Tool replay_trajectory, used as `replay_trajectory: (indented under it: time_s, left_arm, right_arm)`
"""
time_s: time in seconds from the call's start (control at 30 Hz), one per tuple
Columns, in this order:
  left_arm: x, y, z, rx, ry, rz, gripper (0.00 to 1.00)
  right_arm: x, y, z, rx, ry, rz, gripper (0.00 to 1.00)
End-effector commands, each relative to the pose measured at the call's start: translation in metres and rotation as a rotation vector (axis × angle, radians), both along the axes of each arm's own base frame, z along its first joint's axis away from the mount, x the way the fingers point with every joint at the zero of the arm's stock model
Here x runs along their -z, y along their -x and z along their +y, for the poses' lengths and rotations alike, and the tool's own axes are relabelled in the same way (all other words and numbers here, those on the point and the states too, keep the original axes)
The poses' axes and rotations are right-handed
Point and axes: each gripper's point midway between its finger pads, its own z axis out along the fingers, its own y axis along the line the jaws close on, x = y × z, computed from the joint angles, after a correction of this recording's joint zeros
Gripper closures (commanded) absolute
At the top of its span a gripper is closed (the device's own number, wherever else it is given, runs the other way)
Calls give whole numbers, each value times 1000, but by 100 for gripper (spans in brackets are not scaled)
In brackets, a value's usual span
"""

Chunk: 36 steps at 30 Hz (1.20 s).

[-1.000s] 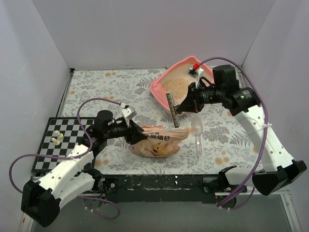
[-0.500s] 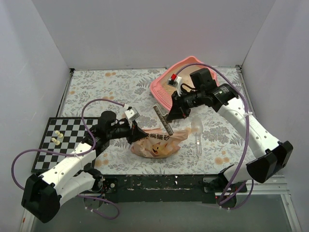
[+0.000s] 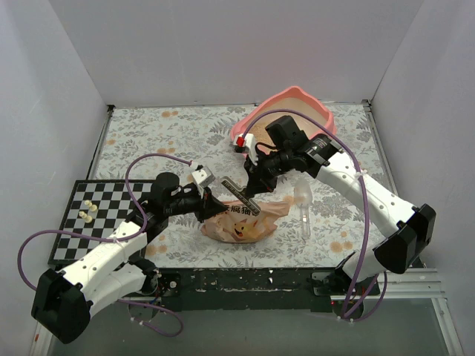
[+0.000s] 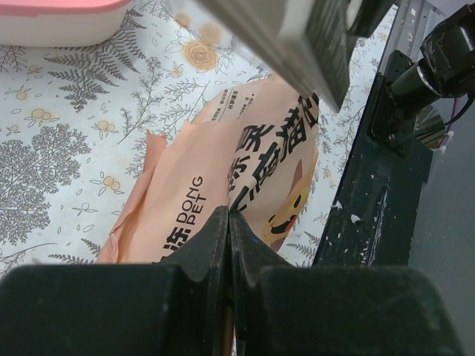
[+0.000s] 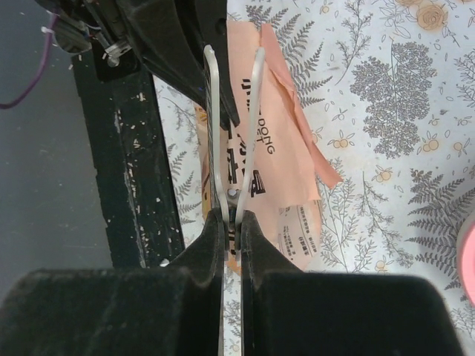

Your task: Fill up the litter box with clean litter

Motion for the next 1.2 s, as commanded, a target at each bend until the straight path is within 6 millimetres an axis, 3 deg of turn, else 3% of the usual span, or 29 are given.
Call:
replay_trajectory:
  time_s: [0.0,0.27,0.5,0.73,1.17]
  left_arm:
    - [5,3,1,-5,-7,7,100]
    - [3,2,1,-8,-3,2,100]
    - [2,4,0,-2,1,3,100]
    - [1,4,0,-3,3,-1,100]
    - [-4,3,2,-22,8,-24,100]
  right_arm:
    - [7,-11,7,-17,42,-112,99]
    - [16,-10,9,-39,89,-174,99]
    - [-11,-11,15,-32,38,-228,99]
    - [-24,-10,15,-28,16,-256,99]
    - [6,-2,20,-81,51,-174,99]
